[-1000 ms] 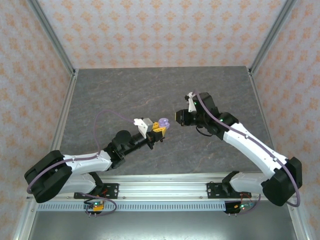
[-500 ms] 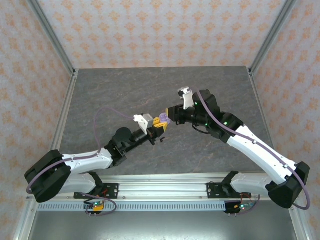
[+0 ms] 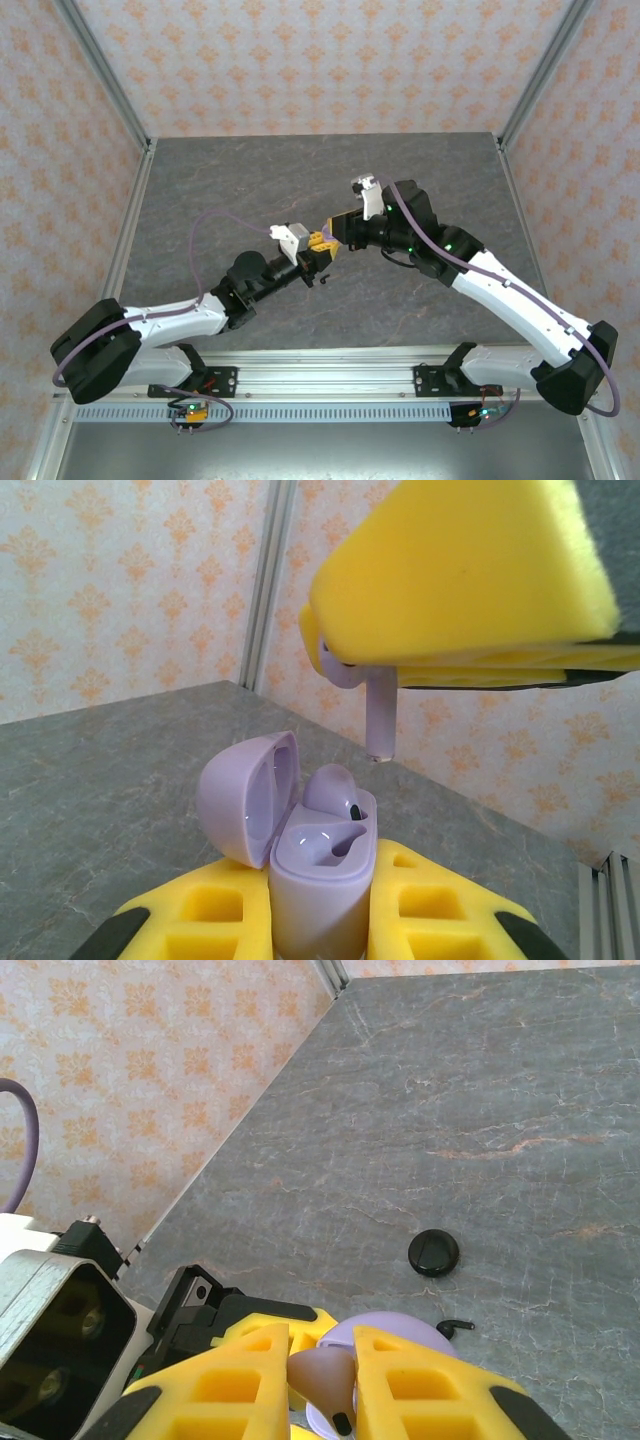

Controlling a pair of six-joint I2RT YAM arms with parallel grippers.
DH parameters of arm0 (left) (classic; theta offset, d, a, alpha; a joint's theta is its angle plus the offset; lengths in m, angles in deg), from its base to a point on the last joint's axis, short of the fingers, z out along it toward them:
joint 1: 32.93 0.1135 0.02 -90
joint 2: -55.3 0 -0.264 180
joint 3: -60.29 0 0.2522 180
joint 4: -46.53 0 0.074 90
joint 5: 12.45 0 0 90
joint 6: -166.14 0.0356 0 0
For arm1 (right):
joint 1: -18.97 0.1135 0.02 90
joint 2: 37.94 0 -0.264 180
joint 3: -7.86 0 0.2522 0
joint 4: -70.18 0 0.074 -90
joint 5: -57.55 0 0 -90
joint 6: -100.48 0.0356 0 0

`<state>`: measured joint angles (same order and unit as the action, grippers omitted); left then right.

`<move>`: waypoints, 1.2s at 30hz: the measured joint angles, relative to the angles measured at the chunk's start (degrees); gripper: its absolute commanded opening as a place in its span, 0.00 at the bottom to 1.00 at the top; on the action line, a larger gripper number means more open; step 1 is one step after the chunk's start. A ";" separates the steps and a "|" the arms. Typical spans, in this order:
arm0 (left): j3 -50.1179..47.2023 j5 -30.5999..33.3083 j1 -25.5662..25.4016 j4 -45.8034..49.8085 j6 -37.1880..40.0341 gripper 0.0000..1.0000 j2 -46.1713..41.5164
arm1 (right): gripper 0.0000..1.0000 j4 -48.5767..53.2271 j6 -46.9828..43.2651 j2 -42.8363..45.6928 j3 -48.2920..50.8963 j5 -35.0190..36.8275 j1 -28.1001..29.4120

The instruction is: Insert the wireless bluetooth earbuds into the charging case

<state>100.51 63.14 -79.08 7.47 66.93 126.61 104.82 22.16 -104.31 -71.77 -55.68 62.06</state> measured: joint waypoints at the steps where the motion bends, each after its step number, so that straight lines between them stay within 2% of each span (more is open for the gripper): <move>1: 0.20 0.02 0.00 0.33 -0.11 0.06 0.11 | 0.20 0.00 -0.02 -0.11 0.00 -0.09 0.00; 36: 2.01 0.07 0.00 5.09 -2.56 0.06 -1.55 | 0.20 -0.46 -1.27 -1.03 0.68 -0.74 0.39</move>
<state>102.52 63.20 -79.08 12.56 64.37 125.06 104.36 20.89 -105.34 -71.09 -56.42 62.45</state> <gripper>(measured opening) 0.186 0.199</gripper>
